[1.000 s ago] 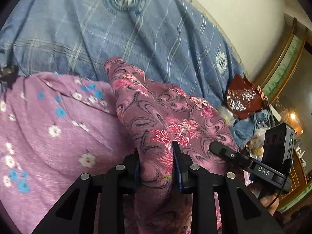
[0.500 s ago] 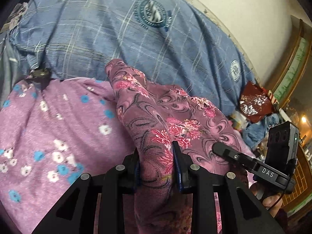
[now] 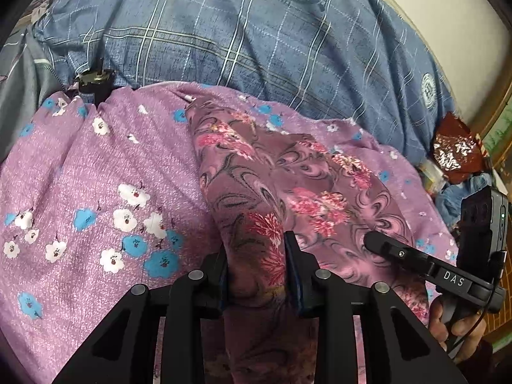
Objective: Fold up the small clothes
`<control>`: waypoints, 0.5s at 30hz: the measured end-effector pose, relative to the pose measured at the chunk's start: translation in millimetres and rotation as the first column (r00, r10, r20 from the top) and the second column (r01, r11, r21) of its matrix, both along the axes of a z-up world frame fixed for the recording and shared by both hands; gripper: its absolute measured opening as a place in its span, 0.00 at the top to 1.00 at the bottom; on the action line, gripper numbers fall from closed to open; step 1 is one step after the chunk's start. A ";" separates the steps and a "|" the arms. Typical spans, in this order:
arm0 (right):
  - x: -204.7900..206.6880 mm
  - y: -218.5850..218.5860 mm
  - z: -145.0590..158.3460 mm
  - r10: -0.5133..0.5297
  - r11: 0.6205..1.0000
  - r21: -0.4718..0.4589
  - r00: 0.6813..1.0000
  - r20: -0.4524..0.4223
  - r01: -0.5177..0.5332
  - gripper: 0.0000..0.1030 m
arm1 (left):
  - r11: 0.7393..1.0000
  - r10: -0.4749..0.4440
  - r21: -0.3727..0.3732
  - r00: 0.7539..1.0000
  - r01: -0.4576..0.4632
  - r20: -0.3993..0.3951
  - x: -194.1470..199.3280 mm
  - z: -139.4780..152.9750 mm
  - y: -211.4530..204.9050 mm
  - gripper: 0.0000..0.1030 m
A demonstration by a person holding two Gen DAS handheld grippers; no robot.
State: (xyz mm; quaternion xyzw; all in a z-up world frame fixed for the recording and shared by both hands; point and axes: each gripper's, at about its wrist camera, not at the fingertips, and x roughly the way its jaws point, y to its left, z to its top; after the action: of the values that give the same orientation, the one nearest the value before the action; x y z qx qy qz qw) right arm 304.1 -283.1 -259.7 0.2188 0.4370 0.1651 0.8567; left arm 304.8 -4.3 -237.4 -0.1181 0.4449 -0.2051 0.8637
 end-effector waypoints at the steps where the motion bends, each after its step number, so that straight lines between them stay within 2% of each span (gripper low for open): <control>1: 0.4 -0.3 -1.8 0.001 1.000 -0.005 1.000 -0.007 -0.001 0.71 | 1.000 0.007 0.009 1.000 -0.007 -0.007 5.5 -2.9 -0.7 0.65; 3: 0.4 -0.6 -4.0 0.005 1.000 -0.014 1.000 -0.011 -0.005 0.68 | 0.999 0.024 0.023 0.999 -0.024 -0.024 10.9 -7.9 -3.0 0.60; 4: 1.2 -0.4 -3.8 0.006 1.000 -0.017 1.000 -0.012 -0.006 0.66 | 0.999 0.032 0.027 0.999 -0.031 -0.027 11.7 -10.0 -3.4 0.54; 5: 1.6 -0.2 -4.6 0.008 1.000 -0.025 1.000 -0.016 -0.008 0.62 | 0.998 0.052 0.038 0.998 -0.050 -0.030 13.9 -12.0 -2.5 0.43; 6: 1.9 -0.4 -6.4 0.006 0.999 -0.031 1.000 -0.022 -0.006 0.60 | 0.996 0.071 0.052 0.997 -0.070 -0.034 14.3 -13.9 -1.8 0.38; 7: 2.5 -1.1 -7.7 -0.001 0.999 -0.036 1.000 -0.027 0.000 0.53 | 0.994 0.089 0.062 0.995 -0.087 -0.038 14.6 -15.4 -1.0 0.32; 8: 2.2 -1.3 -8.1 -0.010 0.999 -0.047 1.000 -0.029 0.008 0.45 | 0.994 0.098 0.059 0.994 -0.095 -0.044 14.0 -17.1 -0.3 0.31; 11: -2.2 -1.2 -2.8 -0.021 0.996 -0.088 1.000 -0.004 0.021 0.43 | 0.990 0.127 0.071 0.991 -0.123 -0.044 9.5 -15.0 -0.7 0.29; 13: -10.5 0.5 5.4 -0.037 0.989 -0.142 0.999 0.026 0.040 0.42 | 0.984 0.151 0.102 0.988 -0.148 -0.019 1.9 -9.1 -2.8 0.30; 15: -21.6 0.2 16.0 -0.062 0.981 -0.183 0.996 0.059 0.072 0.42 | 0.968 0.188 0.159 0.981 -0.193 0.042 -13.7 4.6 -7.7 0.31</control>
State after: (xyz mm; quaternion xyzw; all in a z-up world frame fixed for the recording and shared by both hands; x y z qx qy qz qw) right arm 282.5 -282.9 -243.7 0.1485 0.4199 0.1006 0.8897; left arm 291.1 -12.0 -232.9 -0.0866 0.4352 -0.0857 0.8921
